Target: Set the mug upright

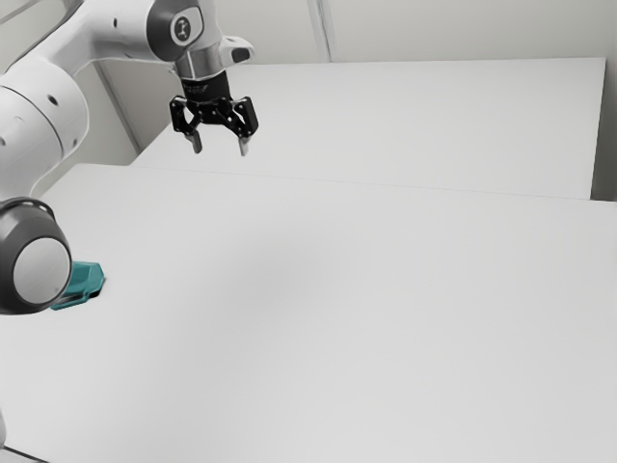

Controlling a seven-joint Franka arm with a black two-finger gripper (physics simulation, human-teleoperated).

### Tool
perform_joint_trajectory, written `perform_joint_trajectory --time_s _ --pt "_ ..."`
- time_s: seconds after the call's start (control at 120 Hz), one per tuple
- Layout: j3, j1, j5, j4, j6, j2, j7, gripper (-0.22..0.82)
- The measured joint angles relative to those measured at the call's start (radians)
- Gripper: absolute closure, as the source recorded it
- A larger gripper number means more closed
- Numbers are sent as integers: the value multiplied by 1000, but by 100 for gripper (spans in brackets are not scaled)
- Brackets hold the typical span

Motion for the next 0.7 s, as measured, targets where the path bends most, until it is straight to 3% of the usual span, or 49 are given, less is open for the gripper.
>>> perform_joint_trajectory --time_s 0.267,0.533,0.7 --pt "14 24 -36 -28 0 2 5 0" --pt "149 157 -77 -326 76 -151 81 0" --pt "164 260 -90 -409 131 -199 181 0"
